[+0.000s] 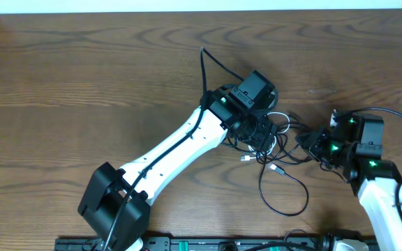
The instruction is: Untangle cables
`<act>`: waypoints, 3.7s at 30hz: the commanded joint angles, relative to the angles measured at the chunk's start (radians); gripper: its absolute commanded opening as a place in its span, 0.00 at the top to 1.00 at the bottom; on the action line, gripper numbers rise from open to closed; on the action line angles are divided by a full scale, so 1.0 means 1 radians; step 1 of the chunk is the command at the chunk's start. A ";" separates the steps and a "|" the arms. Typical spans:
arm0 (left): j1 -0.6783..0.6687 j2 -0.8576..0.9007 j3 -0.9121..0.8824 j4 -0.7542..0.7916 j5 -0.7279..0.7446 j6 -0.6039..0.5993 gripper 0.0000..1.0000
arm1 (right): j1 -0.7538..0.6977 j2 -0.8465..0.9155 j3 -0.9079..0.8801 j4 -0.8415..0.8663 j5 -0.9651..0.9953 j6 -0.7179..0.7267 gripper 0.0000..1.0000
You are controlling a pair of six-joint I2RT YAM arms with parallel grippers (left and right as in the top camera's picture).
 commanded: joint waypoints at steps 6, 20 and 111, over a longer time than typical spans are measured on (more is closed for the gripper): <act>-0.027 0.064 -0.024 0.078 0.002 -0.142 0.30 | 0.004 -0.090 0.012 -0.038 0.016 0.003 0.99; -0.102 0.142 -0.024 0.150 0.008 -0.198 0.35 | 0.004 -0.091 0.012 -0.123 0.106 -0.001 0.99; -0.046 -0.002 -0.026 0.377 0.184 -0.599 0.92 | 0.204 -0.090 -0.006 0.102 -0.059 0.580 0.99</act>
